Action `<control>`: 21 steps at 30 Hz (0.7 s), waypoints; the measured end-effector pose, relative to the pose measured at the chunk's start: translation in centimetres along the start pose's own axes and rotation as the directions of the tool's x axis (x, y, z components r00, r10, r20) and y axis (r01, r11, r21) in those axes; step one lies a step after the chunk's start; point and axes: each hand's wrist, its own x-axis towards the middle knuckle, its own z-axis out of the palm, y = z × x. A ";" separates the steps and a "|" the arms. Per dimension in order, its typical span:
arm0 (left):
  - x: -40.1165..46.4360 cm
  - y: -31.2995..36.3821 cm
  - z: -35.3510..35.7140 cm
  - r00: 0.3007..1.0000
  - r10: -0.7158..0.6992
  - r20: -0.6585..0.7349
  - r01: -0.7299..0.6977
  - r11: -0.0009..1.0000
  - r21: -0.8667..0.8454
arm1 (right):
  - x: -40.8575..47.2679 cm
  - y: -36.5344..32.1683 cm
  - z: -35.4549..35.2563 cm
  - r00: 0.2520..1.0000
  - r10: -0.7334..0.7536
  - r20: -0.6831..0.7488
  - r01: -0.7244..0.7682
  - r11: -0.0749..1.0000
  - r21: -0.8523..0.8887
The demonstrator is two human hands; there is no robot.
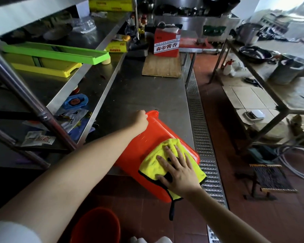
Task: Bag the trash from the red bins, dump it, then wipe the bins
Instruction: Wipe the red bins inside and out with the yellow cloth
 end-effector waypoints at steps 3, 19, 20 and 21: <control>-1.2 -0.7 -0.4 1.000 -0.007 0.021 0.011 0.985 -0.174 | 0.8 0.3 -0.1 1.000 0.026 0.001 -0.026 1.000 -0.013; -1.5 -7.0 -2.0 0.965 0.139 0.224 -0.091 0.973 -0.211 | 9.8 -1.9 0.2 0.992 0.104 0.069 -0.097 0.990 -0.107; -1.3 -7.0 -2.0 0.966 0.148 0.212 -0.105 0.974 -0.203 | 10.1 -2.1 0.3 0.991 0.113 0.072 -0.105 0.988 -0.111; -1.2 -6.8 -2.1 0.967 0.171 0.188 -0.132 0.970 -0.202 | 10.3 -2.2 0.3 0.990 0.119 0.074 -0.110 0.987 -0.114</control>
